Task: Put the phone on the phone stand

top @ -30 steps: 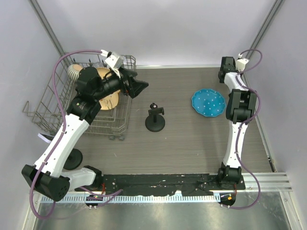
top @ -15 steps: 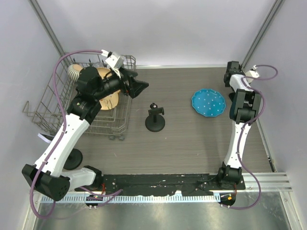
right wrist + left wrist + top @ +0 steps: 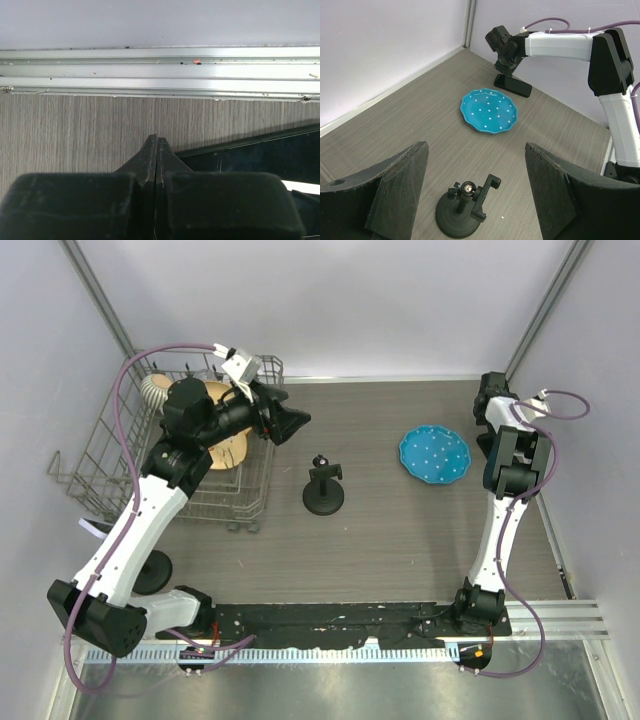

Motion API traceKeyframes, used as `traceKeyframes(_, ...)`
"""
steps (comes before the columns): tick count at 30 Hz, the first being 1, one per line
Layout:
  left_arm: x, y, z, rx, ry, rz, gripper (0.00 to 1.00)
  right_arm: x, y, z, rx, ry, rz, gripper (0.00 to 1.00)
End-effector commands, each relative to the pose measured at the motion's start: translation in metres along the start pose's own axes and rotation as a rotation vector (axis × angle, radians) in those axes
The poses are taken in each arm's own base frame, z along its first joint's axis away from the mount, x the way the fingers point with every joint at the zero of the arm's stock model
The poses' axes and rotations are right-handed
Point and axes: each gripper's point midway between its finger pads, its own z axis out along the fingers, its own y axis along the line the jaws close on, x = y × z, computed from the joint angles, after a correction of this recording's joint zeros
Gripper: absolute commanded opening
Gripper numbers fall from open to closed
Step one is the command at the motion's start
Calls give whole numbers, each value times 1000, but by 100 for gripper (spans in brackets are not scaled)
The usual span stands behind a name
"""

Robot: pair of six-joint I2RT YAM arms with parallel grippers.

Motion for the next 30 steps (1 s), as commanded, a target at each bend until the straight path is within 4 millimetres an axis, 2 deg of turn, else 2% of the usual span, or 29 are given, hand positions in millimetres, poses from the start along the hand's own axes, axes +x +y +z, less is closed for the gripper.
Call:
traceKeyframes(1, -25, -6, -4, 21, -55, 47, 82, -31, 5, -25, -21, -10, 77, 1)
traceKeyframes(7, -25, -6, -6, 18, -57, 48, 82, -29, -6, -44, -45, 40, 43, 1)
traceKeyframes(8, -24, -6, -6, 19, -54, 51, 82, -25, -9, -45, -51, 54, 41, 1)
traceKeyframes(9, -24, -6, -7, 17, -53, 52, 82, -13, -20, -44, -39, 82, 19, 1)
traceKeyframes(10, -25, -7, -7, 19, -55, 55, 82, -20, -17, -52, -71, 82, 42, 1)
traceKeyframes(11, -24, -7, -8, 20, -55, 55, 82, -17, -19, -55, -83, 88, 27, 1)
traceKeyframes(12, -24, -7, -8, 22, -55, 57, 82, -6, -28, -56, -82, 113, 3, 1)
traceKeyframes(13, -25, -8, -9, 24, -56, 56, 82, -10, -27, -61, -105, 114, 14, 1)
traceKeyframes(15, -25, -9, -8, 27, -58, 56, 82, -3, -38, -60, -103, 130, -27, 1)
traceKeyframes(17, -26, -10, -9, 31, -61, 59, 82, -5, -33, -65, -146, 136, -46, 1)
traceKeyframes(18, -25, -10, -8, 34, -59, 52, 82, -4, -38, -65, -146, 136, -71, 1)
traceKeyframes(20, -26, -11, -8, 44, -65, 53, 82, -14, -30, -69, -204, 117, -40, 1)
traceKeyframes(21, -26, -12, -8, 46, -65, 50, 82, -11, -34, -65, -212, 117, -41, 1)
traceKeyframes(22, -26, -12, -8, 47, -66, 49, 82, -18, -19, -67, -275, 95, -10, 1)
traceKeyframes(25, -25, -12, -8, 45, -63, 54, 82, -23, -2, -64, -335, 80, 35, 1)
traceKeyframes(29, -24, -10, -7, 41, -58, 54, 82, -30, 12, -53, -310, 50, 133, 1)
traceKeyframes(30, -24, -9, -6, 38, -57, 53, 82, -40, 18, -52, -303, 20, 161, 1)
